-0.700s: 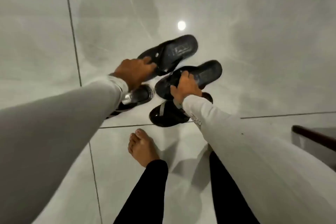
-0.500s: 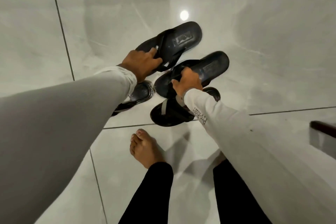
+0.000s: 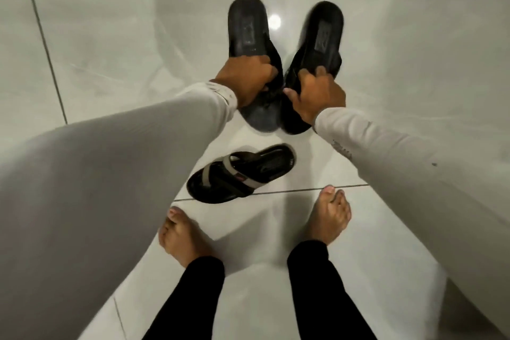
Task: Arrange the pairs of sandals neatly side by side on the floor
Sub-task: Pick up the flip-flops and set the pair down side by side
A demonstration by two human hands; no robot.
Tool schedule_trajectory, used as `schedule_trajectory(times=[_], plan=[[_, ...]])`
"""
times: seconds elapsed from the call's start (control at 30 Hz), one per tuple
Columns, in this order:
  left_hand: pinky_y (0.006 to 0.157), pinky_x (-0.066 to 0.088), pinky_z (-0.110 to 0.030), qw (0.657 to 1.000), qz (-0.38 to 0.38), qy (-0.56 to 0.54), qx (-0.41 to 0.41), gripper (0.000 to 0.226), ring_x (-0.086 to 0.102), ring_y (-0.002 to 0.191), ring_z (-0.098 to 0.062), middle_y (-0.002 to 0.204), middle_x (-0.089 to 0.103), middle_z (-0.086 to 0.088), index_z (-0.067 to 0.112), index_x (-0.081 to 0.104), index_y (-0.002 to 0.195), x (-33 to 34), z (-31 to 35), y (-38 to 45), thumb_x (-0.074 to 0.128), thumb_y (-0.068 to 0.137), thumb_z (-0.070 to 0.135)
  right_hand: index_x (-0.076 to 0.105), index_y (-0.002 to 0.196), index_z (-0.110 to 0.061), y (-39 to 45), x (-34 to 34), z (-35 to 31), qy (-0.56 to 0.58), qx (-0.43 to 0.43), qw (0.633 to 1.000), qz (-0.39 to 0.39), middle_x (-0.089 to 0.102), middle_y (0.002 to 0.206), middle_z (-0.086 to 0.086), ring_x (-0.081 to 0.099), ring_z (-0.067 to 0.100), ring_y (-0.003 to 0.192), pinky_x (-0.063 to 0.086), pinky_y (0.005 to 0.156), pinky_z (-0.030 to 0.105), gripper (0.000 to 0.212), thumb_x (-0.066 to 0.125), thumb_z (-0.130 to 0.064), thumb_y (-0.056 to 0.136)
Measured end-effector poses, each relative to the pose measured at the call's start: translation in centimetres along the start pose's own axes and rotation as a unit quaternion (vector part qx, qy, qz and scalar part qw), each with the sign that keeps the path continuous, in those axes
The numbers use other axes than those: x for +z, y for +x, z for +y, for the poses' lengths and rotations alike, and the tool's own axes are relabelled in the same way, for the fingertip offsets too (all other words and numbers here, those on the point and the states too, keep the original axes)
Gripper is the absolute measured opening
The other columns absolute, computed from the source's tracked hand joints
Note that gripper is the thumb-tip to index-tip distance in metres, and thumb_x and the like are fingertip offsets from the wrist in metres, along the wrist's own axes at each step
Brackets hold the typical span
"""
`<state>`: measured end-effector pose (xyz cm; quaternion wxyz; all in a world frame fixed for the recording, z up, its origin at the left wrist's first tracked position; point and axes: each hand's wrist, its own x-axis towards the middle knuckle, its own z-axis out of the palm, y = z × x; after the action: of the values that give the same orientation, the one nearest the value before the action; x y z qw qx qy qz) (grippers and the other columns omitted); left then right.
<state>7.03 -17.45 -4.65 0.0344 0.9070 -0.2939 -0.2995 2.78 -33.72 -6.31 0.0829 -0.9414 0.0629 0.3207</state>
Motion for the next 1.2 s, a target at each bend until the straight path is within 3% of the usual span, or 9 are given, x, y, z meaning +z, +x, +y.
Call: schedule_trajectory(times=[0.13, 0.33, 0.67, 0.8, 0.93, 1.1, 1.2], plan=[[0.088, 0.053, -0.046, 1.0, 0.007, -0.009, 0.018, 0.027, 0.064, 0.11, -0.04, 0.12, 0.067, -0.016, 0.008, 0.064, 0.122, 1.3, 6.3, 3.1, 0.054, 0.099, 0.016, 0.057, 0.124, -0.01, 0.0, -0.5, 6.9, -0.078, -0.049, 0.996, -0.014, 0.048, 0.131, 0.021, 0.05, 0.042, 0.119, 0.049, 0.087, 0.049, 0.044, 0.063, -0.038, 0.092], [0.095, 0.051, -0.047, 0.997, 0.041, -0.01, 0.069, 0.03, 0.058, 0.113, -0.035, 0.134, 0.061, -0.009, 0.013, 0.063, 0.129, 4.3, 12.3, 5.9, 0.052, 0.101, 0.016, 0.06, 0.121, -0.008, -2.0, 0.8, 14.2, -0.116, -0.059, 0.991, -0.011, 0.051, 0.125, 0.022, 0.051, 0.042, 0.114, 0.049, 0.081, 0.047, 0.039, 0.064, -0.033, 0.09], [0.098, 0.048, -0.044, 0.991, 0.02, 0.012, 0.131, 0.036, 0.054, 0.12, -0.031, 0.138, 0.063, -0.004, 0.016, 0.06, 0.133, 5.3, 16.0, 6.4, 0.061, 0.097, 0.019, 0.054, 0.121, -0.005, -3.4, 1.4, 18.0, -0.111, -0.033, 0.993, -0.025, 0.05, 0.125, 0.022, 0.05, 0.043, 0.113, 0.05, 0.08, 0.049, 0.032, 0.062, -0.021, 0.094], [0.098, 0.046, -0.043, 0.993, 0.025, 0.011, 0.112, 0.037, 0.051, 0.124, -0.03, 0.142, 0.058, -0.007, 0.016, 0.056, 0.137, 5.9, 16.5, 5.6, 0.057, 0.1, 0.02, 0.053, 0.122, -0.003, -3.5, 1.2, 17.4, -0.092, -0.028, 0.995, -0.014, 0.052, 0.124, 0.023, 0.051, 0.043, 0.113, 0.049, 0.08, 0.05, 0.029, 0.056, -0.017, 0.097], [0.104, 0.043, -0.048, 0.996, 0.081, -0.003, 0.044, 0.053, 0.047, 0.133, -0.038, 0.155, 0.043, -0.018, 0.011, 0.046, 0.146, 6.8, 15.6, 2.5, 0.059, 0.098, 0.03, 0.047, 0.133, -0.003, -4.2, 1.0, 17.0, -0.127, -0.034, 0.991, 0.033, 0.051, 0.129, 0.026, 0.052, 0.045, 0.113, 0.046, 0.09, 0.052, 0.044, 0.061, -0.016, 0.093], [0.119, 0.028, -0.053, 0.991, 0.117, -0.011, -0.07, 0.076, 0.028, 0.151, -0.038, 0.165, 0.022, -0.021, 0.015, 0.027, 0.159, 9.3, 10.8, -5.9, 0.05, 0.096, 0.052, 0.034, 0.151, -0.008, -6.5, 0.9, 15.1, -0.14, -0.061, 0.986, 0.071, 0.034, 0.154, 0.027, 0.034, 0.044, 0.142, 0.025, 0.116, 0.056, 0.064, 0.054, -0.034, 0.096], [0.119, 0.025, -0.056, 0.986, 0.088, -0.003, -0.138, 0.079, 0.022, 0.153, -0.038, 0.166, 0.016, -0.021, 0.016, 0.018, 0.161, 11.0, 6.4, -11.6, 0.043, 0.098, 0.058, 0.031, 0.154, -0.01, -7.9, 1.4, 11.3, -0.157, -0.096, 0.979, 0.085, 0.029, 0.158, 0.027, 0.029, 0.043, 0.147, 0.019, 0.119, 0.059, 0.067, 0.049, -0.041, 0.098]])
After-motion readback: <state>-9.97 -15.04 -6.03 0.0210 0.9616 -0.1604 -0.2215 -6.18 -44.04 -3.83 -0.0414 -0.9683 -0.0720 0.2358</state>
